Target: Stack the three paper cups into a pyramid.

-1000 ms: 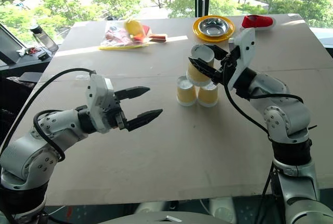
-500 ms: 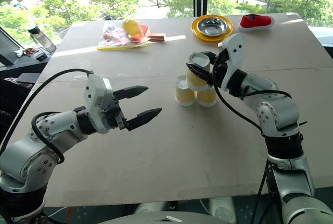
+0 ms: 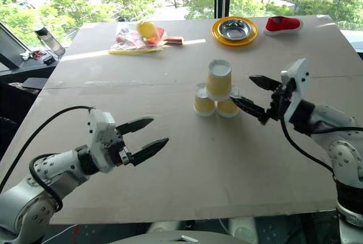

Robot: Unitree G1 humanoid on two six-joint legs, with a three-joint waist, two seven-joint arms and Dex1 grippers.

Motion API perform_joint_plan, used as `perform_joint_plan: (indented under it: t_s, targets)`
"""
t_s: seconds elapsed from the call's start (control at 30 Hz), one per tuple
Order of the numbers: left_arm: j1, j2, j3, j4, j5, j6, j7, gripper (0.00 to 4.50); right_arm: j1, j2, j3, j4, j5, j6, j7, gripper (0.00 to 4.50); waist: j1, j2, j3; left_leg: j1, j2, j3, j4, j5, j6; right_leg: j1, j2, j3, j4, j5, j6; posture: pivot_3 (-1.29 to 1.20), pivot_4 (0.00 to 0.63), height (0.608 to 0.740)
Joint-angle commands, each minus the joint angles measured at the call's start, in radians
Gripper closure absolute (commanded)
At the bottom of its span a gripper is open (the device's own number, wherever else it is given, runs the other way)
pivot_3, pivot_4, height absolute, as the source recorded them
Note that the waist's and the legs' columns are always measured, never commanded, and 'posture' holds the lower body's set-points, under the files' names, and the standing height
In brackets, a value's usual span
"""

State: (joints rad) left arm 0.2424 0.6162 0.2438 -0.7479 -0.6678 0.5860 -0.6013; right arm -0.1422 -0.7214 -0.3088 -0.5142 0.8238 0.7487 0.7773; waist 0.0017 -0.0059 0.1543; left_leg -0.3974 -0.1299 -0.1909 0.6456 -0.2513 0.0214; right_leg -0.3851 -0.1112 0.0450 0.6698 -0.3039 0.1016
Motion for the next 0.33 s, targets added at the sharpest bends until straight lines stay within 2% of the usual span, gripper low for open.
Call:
perform_joint_plan:
  t_s: [0.03,0.13,0.23,0.33]
  targets:
    - [0.081,-0.028,-0.046,0.045,0.151,-0.131,0.02,0.0,0.137,-0.007,-0.009,0.004,-0.071,-0.142,0.121,0.03,0.0,0.0,0.0,0.0,0.0,0.001,0.0,-0.001,0.002,0.001,0.0,0.0,0.0,0.0,0.0,0.0,0.15,0.732]
    - [0.155,-0.062,-0.122,0.13,0.252,-0.237,0.003,0.0,0.233,0.058,0.041,0.171,-0.221,-0.37,0.17,0.03,-0.003,0.0,0.0,0.004,0.001,0.005,0.0,-0.002,0.004,0.003,0.001,0.002,-0.001,0.002,-0.002,0.0,0.15,0.732]
    - [0.181,-0.1,-0.168,0.211,0.322,-0.336,0.003,0.0,0.243,0.159,0.069,0.397,-0.313,-0.653,0.255,0.03,-0.002,-0.001,0.0,0.007,0.001,0.004,0.0,-0.003,0.004,0.007,0.003,0.002,-0.005,0.002,-0.003,0.0,0.15,0.732]
    - [0.153,-0.116,-0.18,0.271,0.366,-0.385,0.009,0.0,0.227,0.188,0.085,0.512,-0.355,-0.76,0.294,0.03,-0.001,0.001,0.0,0.008,0.001,0.004,0.001,-0.002,0.004,0.008,0.004,0.002,-0.006,0.003,-0.003,0.0,0.15,0.732]
